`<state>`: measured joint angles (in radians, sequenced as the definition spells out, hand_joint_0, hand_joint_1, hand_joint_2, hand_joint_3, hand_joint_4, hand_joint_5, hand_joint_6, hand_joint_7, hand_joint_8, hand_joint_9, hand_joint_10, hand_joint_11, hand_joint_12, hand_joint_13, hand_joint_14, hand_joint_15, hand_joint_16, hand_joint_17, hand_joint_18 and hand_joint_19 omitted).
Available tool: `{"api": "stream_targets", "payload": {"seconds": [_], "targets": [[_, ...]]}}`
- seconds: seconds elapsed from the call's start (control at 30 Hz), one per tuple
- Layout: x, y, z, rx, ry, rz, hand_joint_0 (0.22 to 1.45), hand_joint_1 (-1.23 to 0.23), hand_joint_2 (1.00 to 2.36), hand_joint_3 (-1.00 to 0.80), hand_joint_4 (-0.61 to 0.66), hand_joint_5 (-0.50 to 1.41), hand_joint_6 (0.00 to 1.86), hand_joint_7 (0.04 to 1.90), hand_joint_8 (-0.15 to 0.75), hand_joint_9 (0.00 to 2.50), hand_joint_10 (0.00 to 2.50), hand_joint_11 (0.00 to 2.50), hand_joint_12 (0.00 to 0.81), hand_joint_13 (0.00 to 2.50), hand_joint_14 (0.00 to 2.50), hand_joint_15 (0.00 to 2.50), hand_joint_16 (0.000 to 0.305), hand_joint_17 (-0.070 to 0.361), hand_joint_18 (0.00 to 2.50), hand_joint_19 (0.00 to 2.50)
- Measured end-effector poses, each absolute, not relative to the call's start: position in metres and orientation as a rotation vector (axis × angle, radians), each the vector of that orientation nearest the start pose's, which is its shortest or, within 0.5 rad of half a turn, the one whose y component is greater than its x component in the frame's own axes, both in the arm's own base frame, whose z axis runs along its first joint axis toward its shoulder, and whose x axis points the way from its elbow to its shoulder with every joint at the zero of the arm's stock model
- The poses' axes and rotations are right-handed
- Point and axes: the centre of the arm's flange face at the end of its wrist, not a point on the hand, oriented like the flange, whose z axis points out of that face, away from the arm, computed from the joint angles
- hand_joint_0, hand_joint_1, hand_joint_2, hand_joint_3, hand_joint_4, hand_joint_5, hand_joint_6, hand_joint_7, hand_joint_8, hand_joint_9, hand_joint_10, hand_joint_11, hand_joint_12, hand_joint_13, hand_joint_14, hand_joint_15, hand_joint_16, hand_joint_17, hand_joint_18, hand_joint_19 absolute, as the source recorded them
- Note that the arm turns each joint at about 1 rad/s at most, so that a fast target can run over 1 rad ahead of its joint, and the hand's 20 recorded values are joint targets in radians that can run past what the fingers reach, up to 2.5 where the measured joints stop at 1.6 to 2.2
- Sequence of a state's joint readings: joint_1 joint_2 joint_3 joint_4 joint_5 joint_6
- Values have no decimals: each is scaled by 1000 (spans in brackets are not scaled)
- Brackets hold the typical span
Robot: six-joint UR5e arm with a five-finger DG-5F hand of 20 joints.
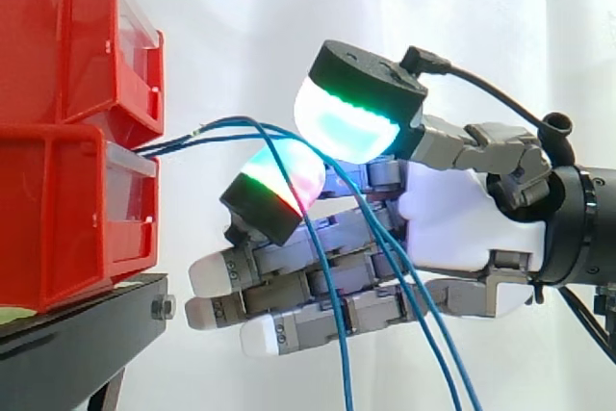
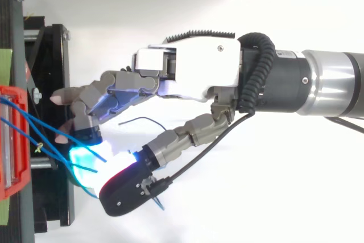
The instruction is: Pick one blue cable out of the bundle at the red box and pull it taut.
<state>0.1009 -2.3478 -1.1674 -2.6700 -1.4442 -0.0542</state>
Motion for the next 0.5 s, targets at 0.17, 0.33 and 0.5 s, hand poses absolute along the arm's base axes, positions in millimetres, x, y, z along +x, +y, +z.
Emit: {"api": "stream_targets", "payload": {"seconds": [0.17, 0.33, 0.5], "targets": [[780, -68, 230, 1133, 1161, 1183, 729, -938, 1012, -355, 58, -157, 885, 998, 293, 601, 5, 207, 357, 284, 0, 0, 56, 125, 424, 117], [778, -70, 228, 1138, 1181, 1164, 753, -941, 1007, -416, 13, -163, 889, 972, 284, 582, 5, 209, 352, 270, 0, 0, 56, 125, 417, 114], [777, -70, 227, 1136, 1187, 1157, 791, -954, 1004, -449, -4, -186, 905, 989, 272, 553, 5, 197, 353, 250, 0, 0, 55, 125, 397, 104]]}}
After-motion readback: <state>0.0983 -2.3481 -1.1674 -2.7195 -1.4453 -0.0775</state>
